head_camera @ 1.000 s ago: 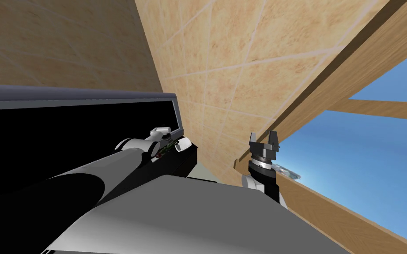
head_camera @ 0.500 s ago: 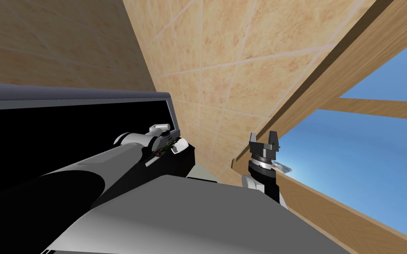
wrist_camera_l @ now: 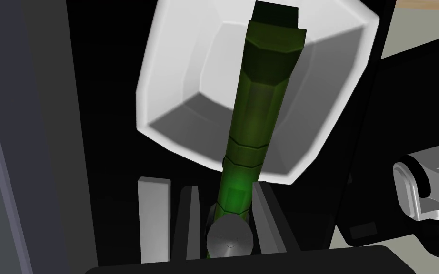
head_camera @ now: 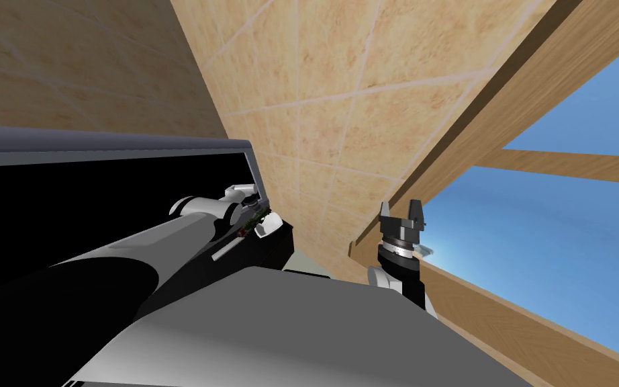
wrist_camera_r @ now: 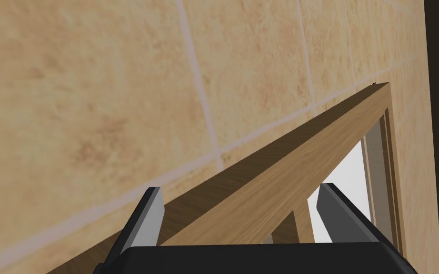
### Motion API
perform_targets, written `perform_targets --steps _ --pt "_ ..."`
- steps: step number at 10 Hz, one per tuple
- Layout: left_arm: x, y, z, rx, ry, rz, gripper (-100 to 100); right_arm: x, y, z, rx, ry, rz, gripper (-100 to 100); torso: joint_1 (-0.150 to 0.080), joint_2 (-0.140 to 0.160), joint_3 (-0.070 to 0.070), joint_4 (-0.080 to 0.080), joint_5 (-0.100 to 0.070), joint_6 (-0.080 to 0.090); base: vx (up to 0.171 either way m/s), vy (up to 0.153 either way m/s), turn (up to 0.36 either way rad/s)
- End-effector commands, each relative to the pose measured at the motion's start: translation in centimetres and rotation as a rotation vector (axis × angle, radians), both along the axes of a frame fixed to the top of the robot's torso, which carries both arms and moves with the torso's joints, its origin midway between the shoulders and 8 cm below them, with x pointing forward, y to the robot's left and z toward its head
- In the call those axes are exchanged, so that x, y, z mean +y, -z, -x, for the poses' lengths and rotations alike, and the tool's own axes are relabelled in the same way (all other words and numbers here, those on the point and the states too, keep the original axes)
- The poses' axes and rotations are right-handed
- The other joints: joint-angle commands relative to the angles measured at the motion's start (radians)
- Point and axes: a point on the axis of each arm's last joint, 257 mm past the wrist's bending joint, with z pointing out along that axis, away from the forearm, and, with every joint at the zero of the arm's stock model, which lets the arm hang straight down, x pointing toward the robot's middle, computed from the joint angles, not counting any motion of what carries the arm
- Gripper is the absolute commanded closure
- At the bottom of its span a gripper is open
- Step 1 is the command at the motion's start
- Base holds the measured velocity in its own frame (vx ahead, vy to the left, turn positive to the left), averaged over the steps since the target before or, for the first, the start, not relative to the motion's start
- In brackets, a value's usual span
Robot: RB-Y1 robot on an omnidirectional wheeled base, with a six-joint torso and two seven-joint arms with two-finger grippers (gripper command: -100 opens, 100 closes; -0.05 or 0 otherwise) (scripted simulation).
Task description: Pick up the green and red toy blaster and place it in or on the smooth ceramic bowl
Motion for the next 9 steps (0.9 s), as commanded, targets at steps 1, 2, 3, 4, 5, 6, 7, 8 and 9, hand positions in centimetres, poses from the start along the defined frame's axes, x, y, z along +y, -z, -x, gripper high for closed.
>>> perform_targets --steps 1,2,3,4,5,6,7,8,9 --pt "-0.32 -1.39 -0.41 -0.003 -0.032 0.019 100 0.00 0.00 0.00 0.000 0.000 0.000 0 0.000 0.000 0.000 0.000 0.000 0.000 0.058 -0.017 -0.113" --pt "-0.32 -1.58 -0.62 -0.009 -0.030 0.017 100 0.00 0.00 0.00 0.000 0.000 0.000 0 0.000 0.000 0.000 0.000 0.000 0.000 0.047 -0.011 -0.045" --pt "-0.32 -1.39 -0.41 -0.003 -0.032 0.019 100 0.00 0.00 0.00 0.000 0.000 0.000 0 0.000 0.001 0.000 0.000 0.000 -0.001 0.022 -0.011 0.006" --pt "-0.56 -2.35 -0.79 -0.011 -0.051 0.033 100 0.00 0.00 0.00 0.000 0.000 0.000 0 0.001 0.003 0.001 0.000 0.000 -0.002 0.027 -0.010 -0.033" --pt "-0.48 -1.84 -0.60 -0.007 -0.041 0.026 100 0.00 0.00 0.00 0.000 0.000 0.000 0 0.001 0.003 0.002 0.001 0.000 -0.001 0.018 -0.003 -0.016" --pt "-0.53 -1.93 -0.67 -0.008 -0.043 0.028 -100 0.00 0.00 0.00 0.000 0.000 0.000 0 0.001 0.004 0.002 0.001 0.000 -0.002 0.000 0.000 0.000" --pt "-0.53 -1.93 -0.68 -0.009 -0.043 0.028 -100 0.00 0.00 0.00 0.000 0.000 0.000 0 0.001 0.005 0.003 0.001 0.000 -0.002 0.000 0.000 0.000" --pt "-0.53 -1.93 -0.68 -0.009 -0.043 0.028 -100 0.00 0.00 0.00 0.000 0.000 0.000 0 0.002 0.005 0.003 0.001 0.000 -0.002 0.000 0.000 0.000" --pt "-0.53 -1.93 -0.68 -0.009 -0.043 0.028 -100 0.00 0.00 0.00 0.000 0.000 0.000 0 0.002 0.006 0.003 0.001 0.000 -0.002 0.000 0.000 0.000"
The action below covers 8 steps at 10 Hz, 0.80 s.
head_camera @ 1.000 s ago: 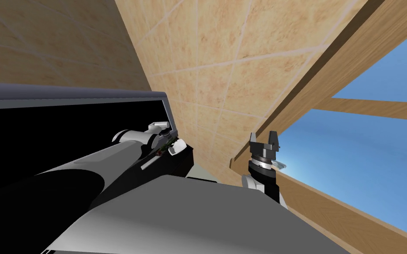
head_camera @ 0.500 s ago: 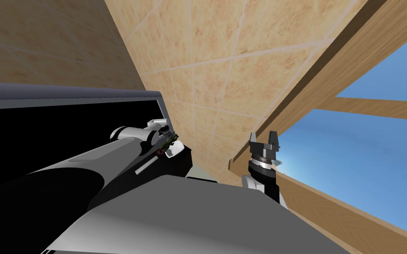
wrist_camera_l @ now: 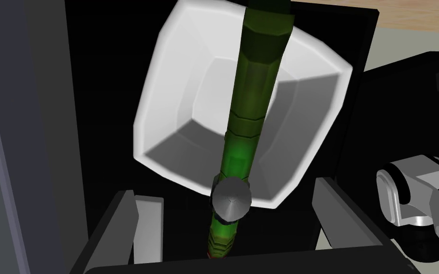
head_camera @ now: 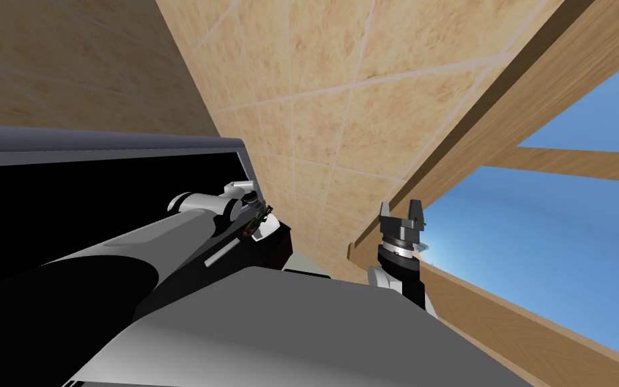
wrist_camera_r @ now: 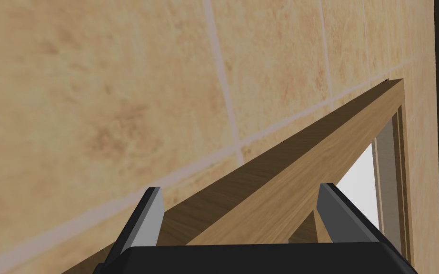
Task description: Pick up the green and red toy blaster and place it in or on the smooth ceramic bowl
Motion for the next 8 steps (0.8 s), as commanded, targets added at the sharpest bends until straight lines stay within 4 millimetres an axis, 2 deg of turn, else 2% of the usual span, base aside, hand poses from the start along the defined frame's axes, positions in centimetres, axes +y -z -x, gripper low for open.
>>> perform_targets --steps 1,2,3,6,8 --pt "0.0 0.0 0.0 0.000 0.000 0.000 -100 0.0 0.0 0.0 0.000 0.000 0.000 0 0.000 0.000 0.000 0.000 0.000 0.000 0.000 0.000 0.000" --pt "0.0 0.0 0.0 0.000 0.000 0.000 0 0.0 0.0 0.0 0.000 0.000 0.000 0 0.000 0.000 0.000 0.000 0.000 0.000 0.000 0.000 0.000" --pt "0.1 -0.8 0.2 0.010 -0.025 0.007 -100 0.0 0.0 0.0 0.000 0.000 0.000 0 0.000 0.000 0.000 0.000 0.000 0.000 -0.010 0.052 -0.157" --pt "0.2 -2.2 0.5 0.026 -0.067 0.018 -100 0.1 0.0 0.0 -0.001 -0.002 0.000 0 0.003 0.004 0.002 0.001 0.000 0.002 -0.037 0.093 -0.192" --pt "0.2 -2.2 0.5 0.026 -0.067 0.018 -100 0.1 0.0 0.0 -0.001 -0.002 0.000 0 0.002 0.005 0.003 0.001 0.000 0.001 -0.028 0.045 0.014"
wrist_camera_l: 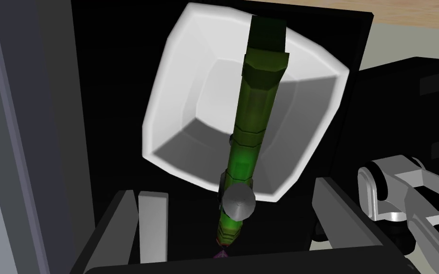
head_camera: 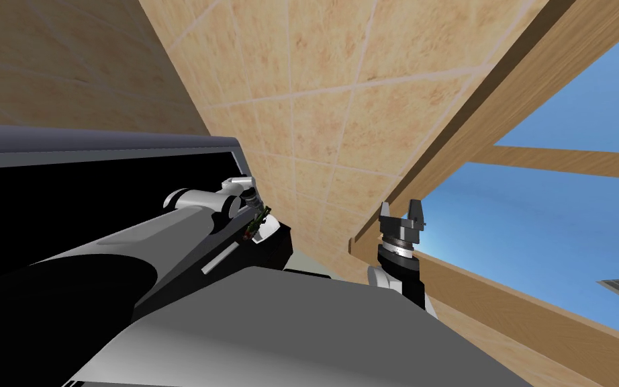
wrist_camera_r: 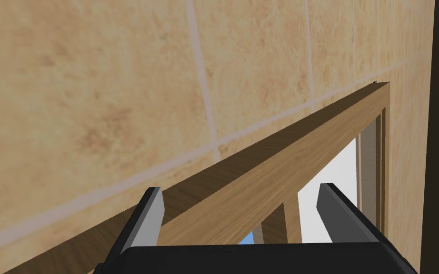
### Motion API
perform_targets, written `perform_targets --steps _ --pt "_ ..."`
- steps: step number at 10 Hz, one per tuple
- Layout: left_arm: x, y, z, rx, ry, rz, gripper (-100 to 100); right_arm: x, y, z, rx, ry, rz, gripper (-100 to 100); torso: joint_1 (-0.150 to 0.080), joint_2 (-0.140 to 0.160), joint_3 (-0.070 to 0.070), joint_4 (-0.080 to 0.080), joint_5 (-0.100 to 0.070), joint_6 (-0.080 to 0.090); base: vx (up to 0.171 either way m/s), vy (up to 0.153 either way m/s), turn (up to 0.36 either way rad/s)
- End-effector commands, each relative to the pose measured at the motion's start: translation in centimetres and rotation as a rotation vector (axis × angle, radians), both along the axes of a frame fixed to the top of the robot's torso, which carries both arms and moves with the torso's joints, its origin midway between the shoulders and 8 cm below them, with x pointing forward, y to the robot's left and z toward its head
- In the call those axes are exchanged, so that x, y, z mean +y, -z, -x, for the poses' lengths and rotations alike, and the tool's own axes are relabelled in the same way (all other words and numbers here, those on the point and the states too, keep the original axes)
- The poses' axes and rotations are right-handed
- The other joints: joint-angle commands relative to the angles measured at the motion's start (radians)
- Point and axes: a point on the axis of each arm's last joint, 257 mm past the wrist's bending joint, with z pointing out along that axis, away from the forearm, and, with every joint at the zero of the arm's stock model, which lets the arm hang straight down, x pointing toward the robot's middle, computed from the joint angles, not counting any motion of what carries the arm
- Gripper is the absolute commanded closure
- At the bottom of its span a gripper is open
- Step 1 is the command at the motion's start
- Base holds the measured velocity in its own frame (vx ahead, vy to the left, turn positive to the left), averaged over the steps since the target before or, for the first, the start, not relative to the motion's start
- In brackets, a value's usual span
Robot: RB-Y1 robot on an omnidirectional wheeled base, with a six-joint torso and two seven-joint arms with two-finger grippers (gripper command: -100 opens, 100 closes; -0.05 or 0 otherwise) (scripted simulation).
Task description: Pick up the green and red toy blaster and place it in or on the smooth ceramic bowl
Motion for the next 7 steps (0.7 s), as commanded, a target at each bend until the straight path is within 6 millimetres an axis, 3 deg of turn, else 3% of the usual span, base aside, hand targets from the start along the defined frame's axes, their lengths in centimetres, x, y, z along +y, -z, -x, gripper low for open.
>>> perform_targets --steps 1,2,7 --pt "0.00 0.00 0.00 0.000 0.000 0.000 -100 0.00 0.00 0.00 0.000 0.000 0.000 0 0.000 0.000 0.000 0.000 0.000 0.000 0.000 0.000 0.000" --pt "0.03 0.01 -0.01 -0.001 0.000 -0.001 0 0.00 0.00 0.00 0.000 0.000 0.000 0 -0.002 -0.001 -0.001 0.000 0.000 0.000 0.000 0.000 0.000" --pt "0.03 0.01 -0.01 -0.001 0.000 -0.001 0 0.00 0.00 0.00 0.000 0.000 0.000 0 -0.002 -0.002 -0.001 0.000 -0.001 0.000 0.000 0.000 0.000"
